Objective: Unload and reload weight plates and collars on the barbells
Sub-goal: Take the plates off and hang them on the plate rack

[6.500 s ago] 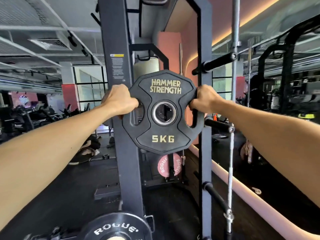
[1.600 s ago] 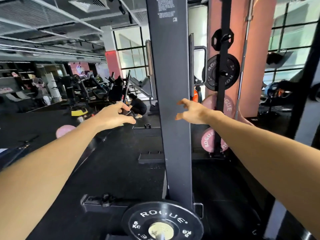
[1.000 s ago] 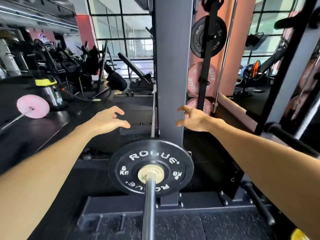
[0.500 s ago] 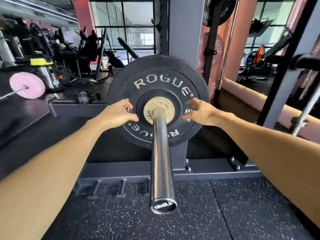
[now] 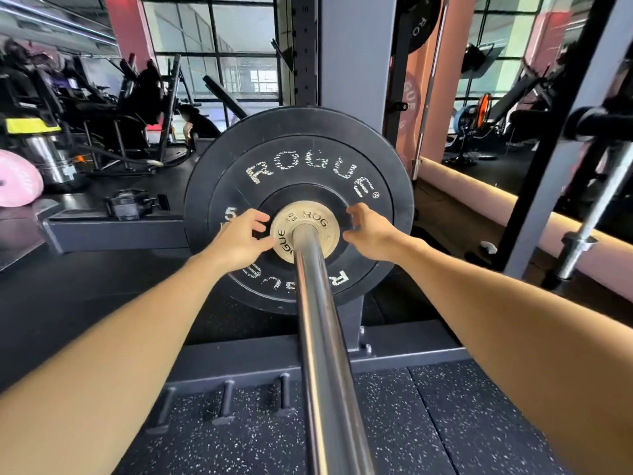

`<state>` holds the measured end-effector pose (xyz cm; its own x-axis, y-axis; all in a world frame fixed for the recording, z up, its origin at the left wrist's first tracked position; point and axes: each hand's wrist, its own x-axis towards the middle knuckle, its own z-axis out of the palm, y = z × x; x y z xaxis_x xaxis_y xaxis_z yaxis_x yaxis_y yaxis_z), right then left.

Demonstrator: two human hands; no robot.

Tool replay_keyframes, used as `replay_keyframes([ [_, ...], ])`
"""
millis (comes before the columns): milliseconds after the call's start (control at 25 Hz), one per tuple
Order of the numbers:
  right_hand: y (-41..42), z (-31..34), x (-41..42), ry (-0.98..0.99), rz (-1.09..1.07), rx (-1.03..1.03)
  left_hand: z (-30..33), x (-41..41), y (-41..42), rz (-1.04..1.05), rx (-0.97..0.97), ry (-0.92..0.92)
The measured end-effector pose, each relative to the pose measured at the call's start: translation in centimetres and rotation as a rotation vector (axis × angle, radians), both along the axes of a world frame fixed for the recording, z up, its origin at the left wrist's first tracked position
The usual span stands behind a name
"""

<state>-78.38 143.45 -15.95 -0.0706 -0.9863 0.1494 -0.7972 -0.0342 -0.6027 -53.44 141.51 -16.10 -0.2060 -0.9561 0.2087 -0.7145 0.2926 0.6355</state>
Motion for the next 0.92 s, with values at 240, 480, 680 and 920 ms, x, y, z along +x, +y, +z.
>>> replay_keyframes([
  [240, -3.6, -1.8, 1.9, -0.053, -0.062, -0.126, -1.6, -2.0, -3.1, 0.096, -0.096, 0.153],
  [480, -2.6, -2.0, 1.6, -0.176, 0.016, -0.081, -2.0, -1.9, -2.2, 0.059, -0.038, 0.029],
  [680, 2.0, -2.0, 1.4, -0.134, 0.111, -0.078, -2.0, -2.0, 2.4, 0.041, -0.013, 0.09],
  [920, 10.6, -2.0, 2.2, -0.214, 0.138, -0.092, -2.5, -1.0, 10.2, 0.065, -0.081, 0.045],
])
